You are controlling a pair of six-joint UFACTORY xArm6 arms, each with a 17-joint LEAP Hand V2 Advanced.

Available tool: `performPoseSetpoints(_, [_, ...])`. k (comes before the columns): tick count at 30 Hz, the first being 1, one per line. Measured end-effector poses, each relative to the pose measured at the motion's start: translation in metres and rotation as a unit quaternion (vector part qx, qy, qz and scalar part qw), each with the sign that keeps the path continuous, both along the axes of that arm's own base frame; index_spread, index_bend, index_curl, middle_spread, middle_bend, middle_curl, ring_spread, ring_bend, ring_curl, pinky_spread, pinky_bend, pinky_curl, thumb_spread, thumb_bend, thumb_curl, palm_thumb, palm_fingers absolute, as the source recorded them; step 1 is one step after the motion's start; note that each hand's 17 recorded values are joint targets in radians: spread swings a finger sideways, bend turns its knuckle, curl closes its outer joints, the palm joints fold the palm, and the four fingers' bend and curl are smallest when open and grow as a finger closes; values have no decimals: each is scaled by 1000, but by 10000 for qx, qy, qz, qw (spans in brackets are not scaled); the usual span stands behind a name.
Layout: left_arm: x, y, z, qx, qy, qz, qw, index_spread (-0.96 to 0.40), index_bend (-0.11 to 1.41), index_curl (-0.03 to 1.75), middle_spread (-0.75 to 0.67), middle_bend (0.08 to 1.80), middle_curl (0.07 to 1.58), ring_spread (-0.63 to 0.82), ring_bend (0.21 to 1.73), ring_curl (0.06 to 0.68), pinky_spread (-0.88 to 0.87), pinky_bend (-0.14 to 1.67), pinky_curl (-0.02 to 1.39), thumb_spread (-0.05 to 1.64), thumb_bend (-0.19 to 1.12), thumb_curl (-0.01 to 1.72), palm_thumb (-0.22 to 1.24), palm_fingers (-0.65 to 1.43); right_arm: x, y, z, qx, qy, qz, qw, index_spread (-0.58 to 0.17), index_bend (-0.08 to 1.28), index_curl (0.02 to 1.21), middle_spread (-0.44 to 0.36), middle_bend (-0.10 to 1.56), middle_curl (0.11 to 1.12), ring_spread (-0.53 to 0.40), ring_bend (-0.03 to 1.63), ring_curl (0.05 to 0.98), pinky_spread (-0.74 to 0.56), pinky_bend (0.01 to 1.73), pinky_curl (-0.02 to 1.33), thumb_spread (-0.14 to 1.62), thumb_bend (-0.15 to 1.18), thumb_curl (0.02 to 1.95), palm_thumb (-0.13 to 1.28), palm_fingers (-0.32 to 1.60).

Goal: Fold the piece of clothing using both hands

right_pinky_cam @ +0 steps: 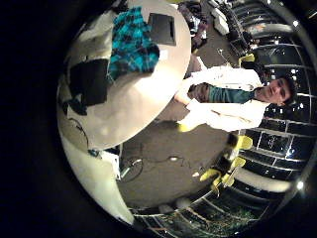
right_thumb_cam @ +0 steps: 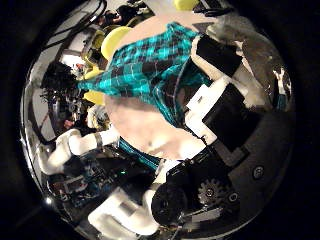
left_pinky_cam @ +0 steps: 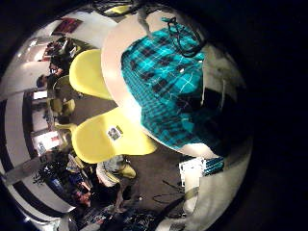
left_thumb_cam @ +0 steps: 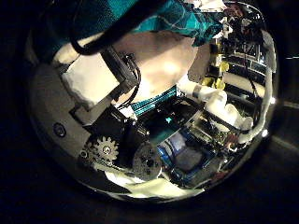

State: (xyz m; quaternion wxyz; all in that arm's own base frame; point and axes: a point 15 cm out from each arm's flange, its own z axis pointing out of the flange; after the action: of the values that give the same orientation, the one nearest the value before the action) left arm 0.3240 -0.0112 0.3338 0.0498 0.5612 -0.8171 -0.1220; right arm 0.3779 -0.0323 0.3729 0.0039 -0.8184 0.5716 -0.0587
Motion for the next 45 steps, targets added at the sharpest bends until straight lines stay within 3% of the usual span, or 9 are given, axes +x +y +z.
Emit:
performPoseSetpoints(6, [60, 9, -2, 11, 136, 217, 9997, -464, 176, 1601, -686, 756, 1195, -488, 1260, 518, -708, 962, 692, 1128, -13, 615, 803, 987, 73, 22, 3, 111, 196, 71, 9997, -342, 1067, 1057, -221, 1248, 1011, -245, 1434, 783, -196, 1294, 1006, 1198, -4, 726, 1048, 932])
performPoseSetpoints(15, [151, 29, -78, 58, 757, 515, 9958, -436, 180, 1610, -693, 763, 1200, -486, 1267, 524, -709, 941, 700, 1132, -12, 610, 800, 950, 168, 58, -90, 103, 960, 78, 9953, -339, 1048, 1060, -216, 1253, 1008, -239, 1417, 789, -199, 1265, 1039, 1192, -7, 749, 1055, 947])
performPoseSetpoints(19, [171, 45, -121, 63, 1031, 681, 9923, -424, 179, 1616, -695, 766, 1202, -486, 1272, 528, -711, 939, 711, 1133, -12, 609, 800, 927, 194, 71, -129, 61, 839, 93, 9964, -338, 1043, 1060, -215, 1250, 1005, -239, 1410, 793, -200, 1250, 1052, 1180, -13, 756, 1038, 953])
performPoseSetpoints(27, [196, 65, -166, 31, 798, 851, 9932, -403, 182, 1616, -694, 773, 1199, -488, 1275, 529, -717, 916, 720, 1117, -22, 597, 778, 901, 243, 77, -170, 127, 246, -22, 9996, -337, 1037, 1062, -216, 1235, 1004, -242, 1400, 800, -208, 1223, 1075, 1183, -18, 747, 974, 949])
performPoseSetpoints(30, [200, 73, -171, 38, 738, 931, 9929, -397, 194, 1601, -692, 785, 1191, -492, 1236, 521, -713, 885, 725, 1106, -28, 587, 748, 859, 261, 77, -173, 166, -76, -78, 9998, -339, 990, 1042, -220, 1193, 984, -245, 1374, 778, -227, 1193, 1047, 1188, -37, 708, 900, 939])
performPoseSetpoints(34, [200, 84, -169, 22, 692, 1042, 9921, -394, 215, 1560, -681, 770, 1159, -502, 1147, 508, -695, 819, 731, 1088, -37, 561, 687, 728, 270, 72, -171, 230, -257, -165, 9993, -367, 748, 963, -228, 1076, 904, -254, 1297, 712, -344, 1120, 939, 1219, -30, 642, 811, 813])
performPoseSetpoints(36, [200, 88, -168, 20, 668, 1083, 9919, -395, 223, 1523, -665, 704, 1133, -494, 1101, 499, -683, 794, 738, 1083, -30, 549, 670, 610, 272, 63, -165, 243, -312, -256, 9989, -383, 495, 893, -250, 920, 843, -272, 1303, 696, -399, 1129, 905, 1242, -33, 605, 746, 486])
performPoseSetpoints(39, [201, 96, -157, 6, 571, 1158, 9916, -389, 158, 1413, -600, 500, 1068, -469, 1098, 499, -655, 803, 758, 1069, -32, 529, 637, 420, 273, 53, -144, 281, -466, -350, 9979, -435, 367, 780, -241, 778, 772, -270, 1230, 641, -342, 1036, 863, 1274, -35, 545, 671, 272])
performPoseSetpoints(45, [204, 100, -120, -71, 244, 1209, 9923, -323, 117, 1153, -336, 188, 914, -331, 1073, 488, -527, 797, 782, 1066, -37, 491, 558, 117, 270, 17, -80, 539, -889, -706, 9921, -463, 299, 655, -243, 655, 674, -239, 1145, 558, -164, 897, 799, 1271, -44, 447, 480, 257])
